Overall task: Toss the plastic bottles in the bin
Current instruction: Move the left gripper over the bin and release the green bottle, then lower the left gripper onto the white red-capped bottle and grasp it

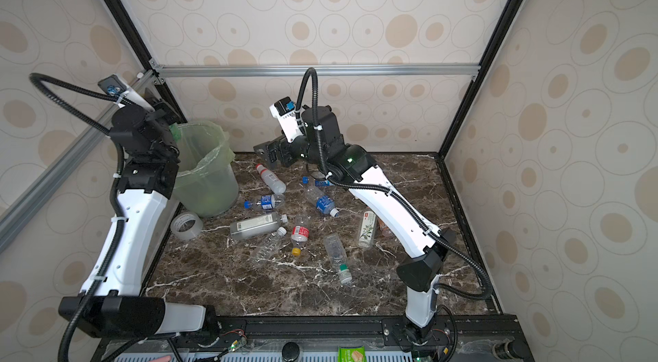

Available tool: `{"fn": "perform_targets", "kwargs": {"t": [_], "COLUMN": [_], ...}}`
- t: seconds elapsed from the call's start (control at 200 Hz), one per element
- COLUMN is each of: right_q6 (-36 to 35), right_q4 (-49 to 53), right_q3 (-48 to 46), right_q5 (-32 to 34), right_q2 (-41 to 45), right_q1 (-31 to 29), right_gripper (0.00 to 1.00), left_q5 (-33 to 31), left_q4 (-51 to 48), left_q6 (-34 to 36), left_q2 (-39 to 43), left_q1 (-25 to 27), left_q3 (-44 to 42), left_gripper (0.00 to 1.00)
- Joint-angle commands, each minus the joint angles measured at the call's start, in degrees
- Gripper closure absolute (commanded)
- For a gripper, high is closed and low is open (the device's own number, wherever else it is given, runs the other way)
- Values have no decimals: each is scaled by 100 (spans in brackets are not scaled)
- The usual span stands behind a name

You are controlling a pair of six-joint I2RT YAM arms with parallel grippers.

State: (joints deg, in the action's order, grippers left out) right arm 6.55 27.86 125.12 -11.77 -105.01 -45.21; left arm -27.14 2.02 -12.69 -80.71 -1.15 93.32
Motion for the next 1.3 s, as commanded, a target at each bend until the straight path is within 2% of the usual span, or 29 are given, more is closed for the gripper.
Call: {"fn": "perform_targets", "kwargs": {"t": [0.0,0.025,0.045,0.065,0.195,0.425,0.705,0.935,1.08,1.295], "right_q6": [-42,-26,-14,2,99,70,145,821,1234,1236], "right_q4": [-11,-50,-75,-103,-210,-204,-133,155,300,256], "right_q3": [-304,-345,-375,-401,-541,-573,-677,-1245,-1930,-3055], "right_q5": [120,122,118,106,61,87,181,215,178,179], "right_q2": [328,349,362,375,403,411,480,751,1024,1558], "right_q1": [21,19,17,20,18,26,92,749,1341,1938], "right_gripper": [0,0,0,0,0,0,0,0,0,0], "left_q5": [819,994,1128,1243,1627,1700,1849,1895,1850,1888], "left_q4": [-1359,-1403,-1442,-1509,-2043,-1978,-2153,-2296,-2444,-2553], "left_q6": [-663,-700,-747,-791,-944,-985,-1006,-840,-748,-779], "left_q2": [-291,-344,-404,-457,-761,-562,-684,-752,-922,-1257], "left_q1": [-131,-129,-125,-123,-101,-76,82,724,1344,2099], "left_q3": [1413,1593,1735,1877,2514,2039,2118,2032,2017,1749], "left_gripper": [23,14,4,1,1,1,1,1,1,1]}}
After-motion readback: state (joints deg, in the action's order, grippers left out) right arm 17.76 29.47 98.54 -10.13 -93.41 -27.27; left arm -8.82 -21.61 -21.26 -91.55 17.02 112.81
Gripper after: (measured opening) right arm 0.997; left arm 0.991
